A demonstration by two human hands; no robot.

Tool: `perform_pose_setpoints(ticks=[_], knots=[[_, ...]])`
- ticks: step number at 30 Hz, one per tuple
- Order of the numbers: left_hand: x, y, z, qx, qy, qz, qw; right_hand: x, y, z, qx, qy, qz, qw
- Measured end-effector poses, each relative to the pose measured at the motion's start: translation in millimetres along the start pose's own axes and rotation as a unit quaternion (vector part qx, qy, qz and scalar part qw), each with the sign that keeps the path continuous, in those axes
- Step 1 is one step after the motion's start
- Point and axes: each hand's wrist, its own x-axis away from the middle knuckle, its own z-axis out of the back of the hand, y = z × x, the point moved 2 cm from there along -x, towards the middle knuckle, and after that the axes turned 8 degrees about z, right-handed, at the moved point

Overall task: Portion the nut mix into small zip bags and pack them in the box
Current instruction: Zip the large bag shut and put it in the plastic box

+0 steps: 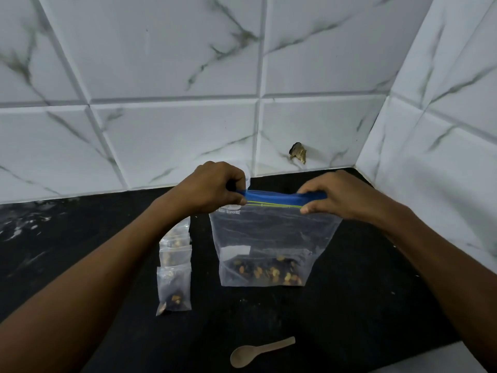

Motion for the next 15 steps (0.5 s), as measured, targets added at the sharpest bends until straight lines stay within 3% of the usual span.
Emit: perform_pose_setpoints(ticks=[15], knots=[[-4, 24, -4, -0.021, -0.029, -0.044, 0.998, -43, -33, -9, 0.033, -0.018, 0.064, 0.997]])
